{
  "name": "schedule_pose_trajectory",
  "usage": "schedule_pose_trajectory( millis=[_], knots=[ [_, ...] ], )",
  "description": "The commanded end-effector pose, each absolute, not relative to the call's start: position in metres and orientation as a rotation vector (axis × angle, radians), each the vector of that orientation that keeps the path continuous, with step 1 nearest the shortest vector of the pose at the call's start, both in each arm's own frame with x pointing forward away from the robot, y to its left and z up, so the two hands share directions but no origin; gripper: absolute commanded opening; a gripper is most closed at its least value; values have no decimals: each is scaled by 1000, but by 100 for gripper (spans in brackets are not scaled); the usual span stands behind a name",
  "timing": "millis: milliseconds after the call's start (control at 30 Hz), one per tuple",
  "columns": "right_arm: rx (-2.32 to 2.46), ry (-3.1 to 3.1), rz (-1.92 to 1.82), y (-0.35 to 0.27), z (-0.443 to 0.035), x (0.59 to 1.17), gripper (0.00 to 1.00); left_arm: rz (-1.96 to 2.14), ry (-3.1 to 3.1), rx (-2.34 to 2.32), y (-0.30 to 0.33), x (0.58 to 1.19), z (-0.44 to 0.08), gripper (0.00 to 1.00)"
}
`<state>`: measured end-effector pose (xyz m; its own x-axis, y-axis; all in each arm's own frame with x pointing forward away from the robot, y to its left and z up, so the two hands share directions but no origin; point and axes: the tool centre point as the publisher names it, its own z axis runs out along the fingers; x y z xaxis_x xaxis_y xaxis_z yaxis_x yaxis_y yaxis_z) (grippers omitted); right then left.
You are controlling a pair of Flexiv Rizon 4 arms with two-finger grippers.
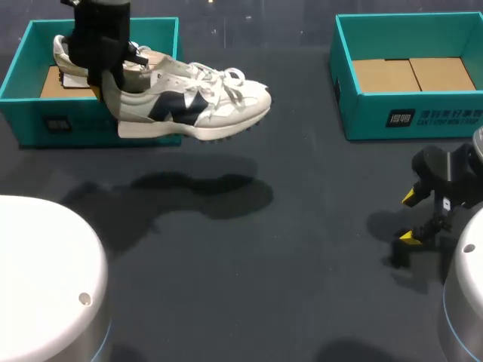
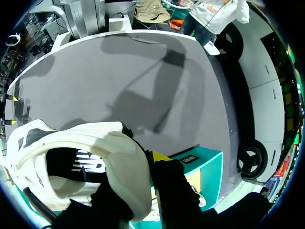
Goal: Take the shoe out of the shoebox, open the shoe tongue, remove and reinsert the insole, then place the shoe into the shoebox
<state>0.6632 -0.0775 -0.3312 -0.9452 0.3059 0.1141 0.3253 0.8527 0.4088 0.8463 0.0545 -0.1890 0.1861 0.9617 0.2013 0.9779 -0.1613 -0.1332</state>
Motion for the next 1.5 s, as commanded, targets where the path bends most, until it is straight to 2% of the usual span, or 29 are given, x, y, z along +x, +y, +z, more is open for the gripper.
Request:
schedule_pose_trajectory(
  millis=[33, 533, 967, 1267, 1500],
  knots=[
    [-510, -2983, -666, -77, -332, 662, 100, -230, -1923, -2287, 36, 807, -199, 0],
    [-510, -2983, -666, -77, -332, 662, 100, -197, -1932, -2273, -29, 740, -246, 0],
    [-510, -2983, -666, -77, -332, 662, 100, -202, -1915, -2291, -32, 738, -248, 0],
    [-510, -2983, -666, -77, -332, 662, 100, -231, -1846, -2264, -77, 726, -308, 0],
    [-510, -2983, -666, -77, -332, 662, 100, -196, -1831, -2288, -96, 721, -331, 0]
  ],
)
